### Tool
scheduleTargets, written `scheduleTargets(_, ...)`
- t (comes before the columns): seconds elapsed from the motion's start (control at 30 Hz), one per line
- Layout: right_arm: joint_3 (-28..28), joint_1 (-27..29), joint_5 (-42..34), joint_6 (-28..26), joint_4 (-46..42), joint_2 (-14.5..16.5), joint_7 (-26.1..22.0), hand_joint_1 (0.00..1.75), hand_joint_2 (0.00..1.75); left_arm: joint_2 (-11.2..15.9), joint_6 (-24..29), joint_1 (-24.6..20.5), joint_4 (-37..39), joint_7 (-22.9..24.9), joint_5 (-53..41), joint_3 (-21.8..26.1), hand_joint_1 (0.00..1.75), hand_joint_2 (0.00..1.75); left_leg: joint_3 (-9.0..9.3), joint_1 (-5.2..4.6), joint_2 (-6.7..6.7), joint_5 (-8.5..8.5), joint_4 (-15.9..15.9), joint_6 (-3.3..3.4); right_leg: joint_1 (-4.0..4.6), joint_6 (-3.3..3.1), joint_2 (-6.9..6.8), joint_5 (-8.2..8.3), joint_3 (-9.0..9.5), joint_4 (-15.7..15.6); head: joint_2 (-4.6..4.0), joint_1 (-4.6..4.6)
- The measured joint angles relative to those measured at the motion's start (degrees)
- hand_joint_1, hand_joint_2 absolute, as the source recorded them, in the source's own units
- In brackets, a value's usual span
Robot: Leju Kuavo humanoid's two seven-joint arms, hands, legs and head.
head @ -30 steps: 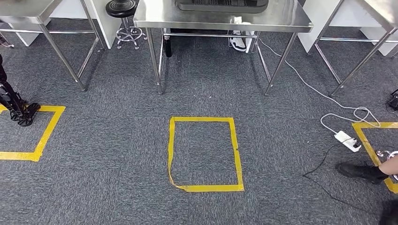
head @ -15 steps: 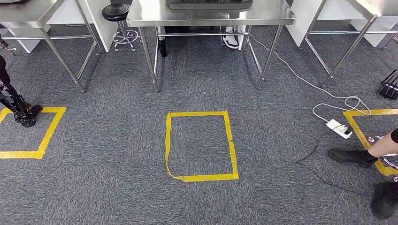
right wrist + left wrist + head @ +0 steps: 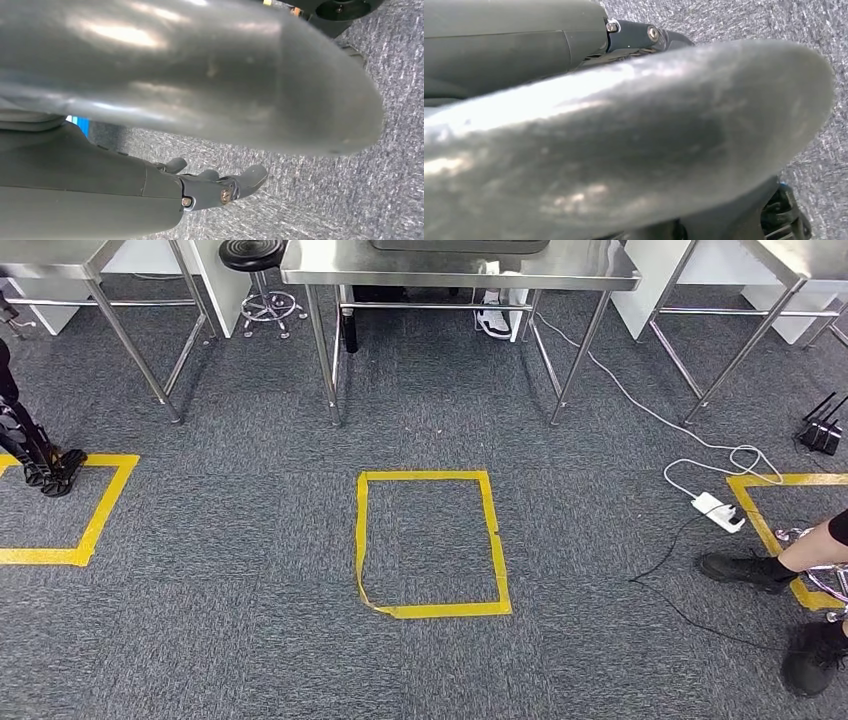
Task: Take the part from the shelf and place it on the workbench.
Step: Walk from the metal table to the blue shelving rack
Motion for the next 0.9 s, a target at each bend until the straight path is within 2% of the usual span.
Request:
scheduleTargets(0.17, 0.0, 0.0, 0.2, 0.0, 0.0, 0.0, 0.1, 0.00, 0.00, 0.0, 0.0, 0.0, 0.0, 0.0, -0.1, 0.0, 0.00, 0.00, -0.44, -0.11, 0.06, 0.31, 0.0, 0.45, -0.01, 0.95, 0.00, 0.49, -0.44, -0.2, 0.00, -0.01)
scheduleTargets(0.6, 0.0, 0.0, 0.1, 0.4, 0.0, 0.3, 0.2, 0.00, 0.00, 0.0, 0.8, 0.0, 0.0, 0.0, -0.3, 0.0, 0.00, 0.00, -0.57, -0.17, 0.10, 0.59, 0.2, 0.38, 0.03, 1.23, -0.01, 0.67, -0.73, 0.2, 0.00, -0.04)
scheduleTargets(0.7, 0.0, 0.0, 0.1, 0.5, 0.0, 0.5, 0.4, 0.00, 0.00, 0.0, 0.8, 0.0, 0.0, 0.0, -0.4, 0.0, 0.00, 0.00, -0.77, -0.40, 0.09, 0.70, 0.2, 0.58, -0.17, 1.55, 0.00, 0.88, -0.58, 0.1, 0.00, -0.04)
scheduleTargets(0.77, 0.0, 0.0, 0.1, 0.5, 0.0, 0.6, 0.6, 0.00, 0.00, 0.0, 0.8, 0.0, 0.0, 0.0, -0.4, 0.0, 0.00, 0.00, -0.84, -0.38, 0.16, 1.01, -0.1, 0.99, -0.29, 1.85, 0.05, 1.01, -0.67, 0.1, 0.00, -0.07)
scheduleTargets(0.83, 0.0, 0.0, 0.1, 0.5, 0.0, 0.6, 0.8, 0.00, 0.00, 0.0, 0.8, 0.0, 0.0, 0.0, -0.4, 0.0, 0.00, 0.00, -0.74, -0.02, 0.46, 1.55, -0.9, 1.63, -0.31, 1.85, 0.15, -0.02, -1.73, 1.8, 0.00, 0.05)
scheduleTargets(0.9, 0.0, -0.1, 0.1, 0.5, 0.0, 0.7, 0.9, 0.00, 0.00, 0.0, 0.8, -0.1, 0.0, 0.0, -0.4, 0.0, 0.00, 0.00, -0.90, 0.23, 0.96, 1.94, -1.3, 2.03, -0.34, 1.49, 0.21, -3.00, -4.74, 7.8, 0.00, 0.27)
